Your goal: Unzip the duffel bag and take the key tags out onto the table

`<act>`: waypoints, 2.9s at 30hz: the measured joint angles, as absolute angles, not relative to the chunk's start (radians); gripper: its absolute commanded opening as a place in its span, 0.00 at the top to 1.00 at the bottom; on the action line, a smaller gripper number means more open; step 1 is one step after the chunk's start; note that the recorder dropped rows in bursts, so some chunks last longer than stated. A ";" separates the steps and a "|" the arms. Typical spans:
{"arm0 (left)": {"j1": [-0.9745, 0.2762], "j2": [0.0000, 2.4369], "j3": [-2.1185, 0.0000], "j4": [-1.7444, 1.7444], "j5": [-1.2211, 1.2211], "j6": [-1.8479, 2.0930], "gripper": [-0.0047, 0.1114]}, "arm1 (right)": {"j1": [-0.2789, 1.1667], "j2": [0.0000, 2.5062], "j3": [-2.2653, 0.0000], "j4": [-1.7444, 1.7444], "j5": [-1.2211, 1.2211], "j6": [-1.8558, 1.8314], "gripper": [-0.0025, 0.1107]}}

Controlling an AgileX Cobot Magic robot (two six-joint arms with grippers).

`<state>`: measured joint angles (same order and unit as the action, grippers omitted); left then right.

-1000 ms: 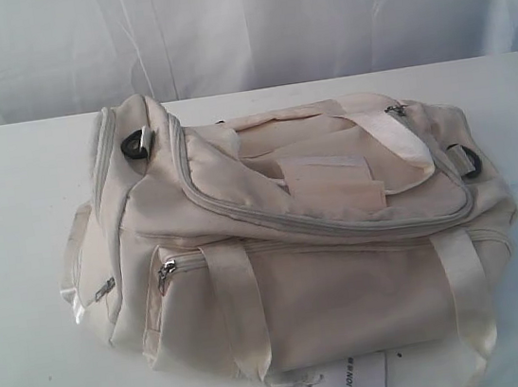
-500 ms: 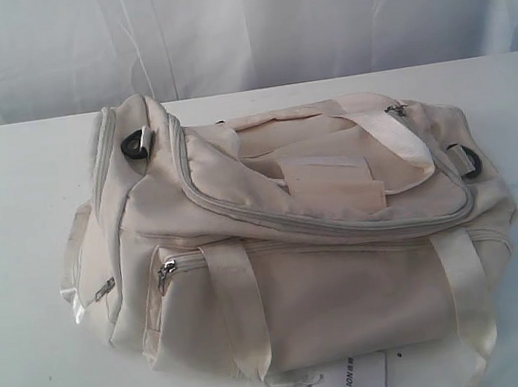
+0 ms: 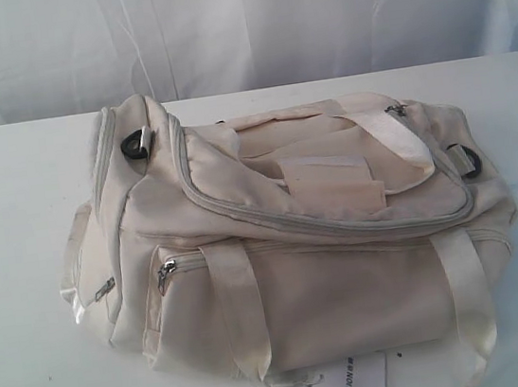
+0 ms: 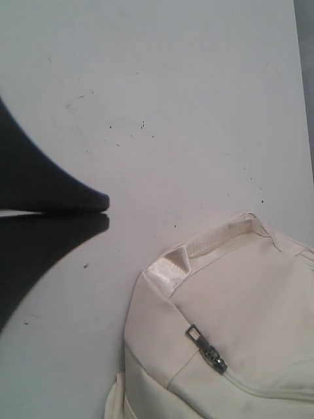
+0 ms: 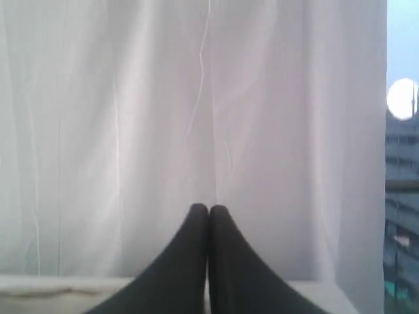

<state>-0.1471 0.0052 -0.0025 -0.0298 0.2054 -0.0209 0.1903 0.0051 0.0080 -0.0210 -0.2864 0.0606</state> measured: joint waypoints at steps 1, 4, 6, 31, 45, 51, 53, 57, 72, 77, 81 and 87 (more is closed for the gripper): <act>-0.147 0.005 -0.003 -0.030 0.205 -0.021 0.96 | 0.190 0.005 0.008 -0.021 -0.326 0.061 0.98; -0.147 0.005 -0.003 -0.030 0.205 -0.021 0.96 | 0.190 0.005 0.008 -0.023 -0.461 0.061 0.98; -0.147 0.005 -0.003 -0.030 0.205 -0.021 0.96 | 0.190 0.005 0.008 -0.023 -0.589 0.073 0.98; -0.147 0.003 -0.003 -0.032 -0.506 -0.021 0.96 | 0.190 0.335 -0.448 0.048 0.094 0.494 0.98; -0.147 0.030 -0.023 -0.255 -0.601 0.050 0.96 | 0.190 0.457 -0.557 0.048 0.321 0.343 0.98; -0.147 0.191 -0.227 -0.576 -0.333 0.397 0.96 | 0.190 0.804 -0.800 0.131 0.548 0.129 0.98; -0.147 0.270 -0.310 -0.604 -0.160 0.504 0.96 | 0.190 0.945 -0.896 0.249 0.670 -0.021 0.98; -0.149 0.539 -0.534 -0.536 0.322 0.607 0.96 | 0.190 1.240 -1.058 0.449 0.886 -0.256 0.98; -0.151 1.002 -0.796 -0.813 0.707 0.837 0.96 | 0.183 1.660 -1.137 0.059 0.638 -0.112 0.43; -0.151 1.002 -0.796 -0.883 0.739 0.889 0.96 | 0.151 1.754 -1.176 0.048 0.615 -0.096 0.43; -0.151 1.002 -0.796 -0.899 0.747 0.907 0.96 | 0.139 1.820 -1.185 0.056 0.608 -0.100 0.44; -0.151 1.002 -0.796 -0.919 0.756 0.929 0.96 | 0.130 1.888 -1.185 0.291 0.617 -0.293 0.71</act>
<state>-0.1510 1.0017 -0.7957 -0.9188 0.7563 0.9293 0.1301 1.8879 -1.1850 0.2909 0.6170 -0.2934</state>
